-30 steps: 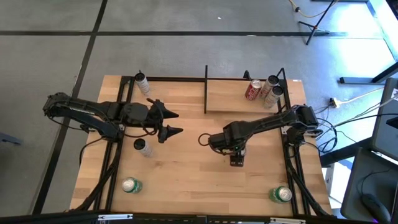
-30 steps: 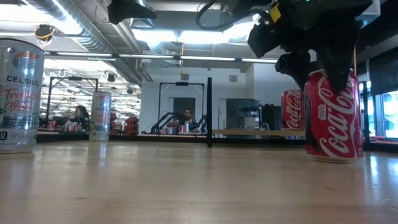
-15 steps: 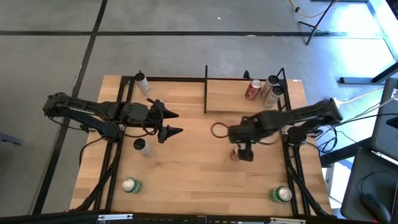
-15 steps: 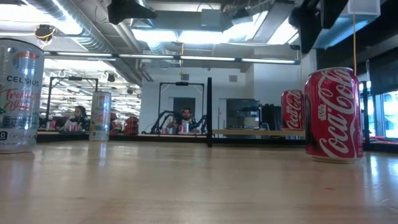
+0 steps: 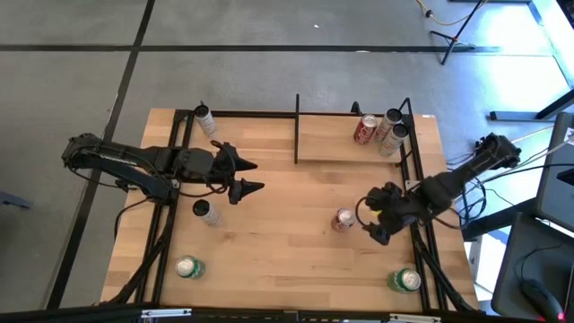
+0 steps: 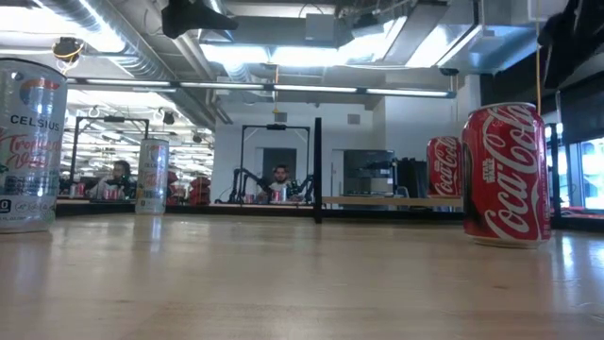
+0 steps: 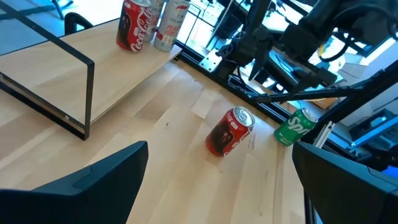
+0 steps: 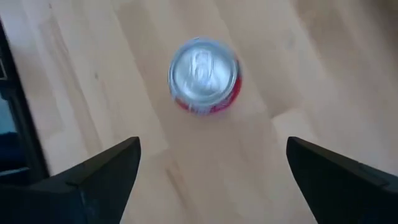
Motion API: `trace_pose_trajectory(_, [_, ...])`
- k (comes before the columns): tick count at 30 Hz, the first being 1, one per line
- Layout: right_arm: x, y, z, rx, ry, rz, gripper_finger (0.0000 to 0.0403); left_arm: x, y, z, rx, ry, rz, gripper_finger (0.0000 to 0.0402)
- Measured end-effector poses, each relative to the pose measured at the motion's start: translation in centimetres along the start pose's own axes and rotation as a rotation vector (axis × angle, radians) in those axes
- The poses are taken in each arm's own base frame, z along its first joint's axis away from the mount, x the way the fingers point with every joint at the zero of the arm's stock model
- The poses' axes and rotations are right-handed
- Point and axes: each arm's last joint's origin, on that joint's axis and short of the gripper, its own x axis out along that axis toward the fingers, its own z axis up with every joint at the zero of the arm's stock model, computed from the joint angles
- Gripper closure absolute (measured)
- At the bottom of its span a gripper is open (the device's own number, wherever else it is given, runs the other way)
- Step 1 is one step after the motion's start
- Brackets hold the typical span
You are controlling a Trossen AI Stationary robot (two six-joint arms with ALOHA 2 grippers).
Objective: Place canned beverage on shelf
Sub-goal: Put the red soda can on the shelf aligned with the other red soda can
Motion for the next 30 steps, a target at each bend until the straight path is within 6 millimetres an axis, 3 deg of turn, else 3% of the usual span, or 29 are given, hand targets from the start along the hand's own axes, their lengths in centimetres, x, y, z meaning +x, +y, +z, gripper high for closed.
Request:
trace_pose_trajectory(6, [1.6,1.0,-1.3,-0.010,-0.086,0.024,0.0013,0.0,0.0,0.1,-0.009,-0.007,-0.005,0.0007])
trace_pose_trajectory(16, [6.4,0.9,-3.9,0.010,-0.469,-0.044,0.0013,0.0,0.0,0.1,-0.028,-0.007,-0.004,0.0007])
trace_pose_trajectory(30, [11.9,1.5,-5.0,-0.040,-0.532,-0.142,0.0013,0.0,0.0,0.1,-0.020,-0.007,-0.002,0.0007])
